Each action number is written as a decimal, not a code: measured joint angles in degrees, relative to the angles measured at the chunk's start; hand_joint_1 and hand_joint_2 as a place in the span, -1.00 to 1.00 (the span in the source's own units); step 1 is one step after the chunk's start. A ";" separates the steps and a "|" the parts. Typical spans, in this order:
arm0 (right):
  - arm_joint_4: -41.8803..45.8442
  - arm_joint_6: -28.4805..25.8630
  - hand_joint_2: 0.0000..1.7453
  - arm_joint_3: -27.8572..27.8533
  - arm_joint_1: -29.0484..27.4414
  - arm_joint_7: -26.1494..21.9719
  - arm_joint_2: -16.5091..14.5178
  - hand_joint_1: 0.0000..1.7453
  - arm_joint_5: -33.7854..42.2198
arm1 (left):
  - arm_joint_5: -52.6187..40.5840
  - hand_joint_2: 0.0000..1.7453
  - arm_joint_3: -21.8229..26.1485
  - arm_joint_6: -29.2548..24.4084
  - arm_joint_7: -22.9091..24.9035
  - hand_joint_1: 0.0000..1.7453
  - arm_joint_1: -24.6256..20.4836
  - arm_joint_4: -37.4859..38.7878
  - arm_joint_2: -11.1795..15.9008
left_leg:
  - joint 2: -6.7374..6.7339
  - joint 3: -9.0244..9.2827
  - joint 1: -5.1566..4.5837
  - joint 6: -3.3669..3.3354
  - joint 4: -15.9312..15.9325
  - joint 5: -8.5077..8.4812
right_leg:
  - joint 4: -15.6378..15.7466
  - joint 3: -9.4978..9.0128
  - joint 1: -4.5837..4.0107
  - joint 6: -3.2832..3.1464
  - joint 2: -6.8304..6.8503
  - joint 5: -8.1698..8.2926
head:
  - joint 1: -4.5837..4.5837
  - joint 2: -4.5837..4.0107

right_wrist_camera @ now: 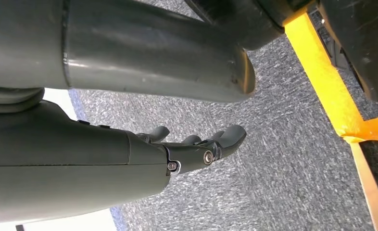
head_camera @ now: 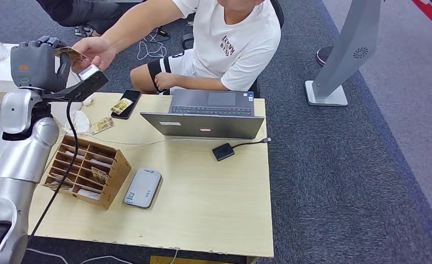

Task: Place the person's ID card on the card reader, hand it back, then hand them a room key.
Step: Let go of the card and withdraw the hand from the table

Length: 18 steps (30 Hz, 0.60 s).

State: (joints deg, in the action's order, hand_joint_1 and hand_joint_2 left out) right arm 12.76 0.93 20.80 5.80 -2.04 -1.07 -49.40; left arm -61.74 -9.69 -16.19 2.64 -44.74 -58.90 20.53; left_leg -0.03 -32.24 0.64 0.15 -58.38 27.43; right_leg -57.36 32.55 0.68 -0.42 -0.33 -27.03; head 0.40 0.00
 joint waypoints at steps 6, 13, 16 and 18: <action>0.00 0.01 -1.00 0.36 0.07 0.15 0.00 -1.00 -0.02 | -0.23 1.00 -0.25 -0.59 0.21 1.00 -1.58 4.92 -0.22 | -0.04 -0.01 0.00 0.00 0.00 0.00 | 0.00 0.02 0.00 0.00 -0.04 0.00 | 0.00 -0.01; 0.00 0.17 -1.00 0.42 0.05 0.05 0.00 -1.00 -0.02 | 1.16 1.00 -0.25 -2.79 0.23 0.07 -1.38 8.26 0.57 | -0.03 -0.06 0.01 0.00 0.00 0.00 | -0.01 0.04 0.00 0.00 -0.03 0.00 | -0.01 0.00; 0.00 0.20 -1.00 0.42 0.05 0.04 0.00 -1.00 -0.02 | 1.32 1.00 -0.25 -2.97 0.20 -1.00 -1.27 8.97 0.83 | -0.02 -0.08 0.01 0.00 0.00 0.00 | -0.01 0.05 0.00 0.00 -0.02 0.00 | -0.01 0.00; 0.00 0.32 -1.00 0.42 0.05 0.00 0.00 -1.00 -0.01 | 1.90 1.00 -0.25 -2.98 -0.22 -1.00 -1.11 9.24 0.94 | -0.01 -0.09 0.01 0.00 0.00 0.00 | -0.01 0.05 0.00 0.00 -0.02 0.00 | -0.01 0.00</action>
State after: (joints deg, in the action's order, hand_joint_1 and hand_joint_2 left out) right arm 12.76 1.25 21.22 5.86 -2.04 -1.07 -49.41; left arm -59.84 -9.94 -19.17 2.42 -45.85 -49.65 21.47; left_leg -0.04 -32.33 0.64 0.15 -58.38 27.43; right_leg -57.37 32.59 0.67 -0.42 -0.35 -27.04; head 0.39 0.00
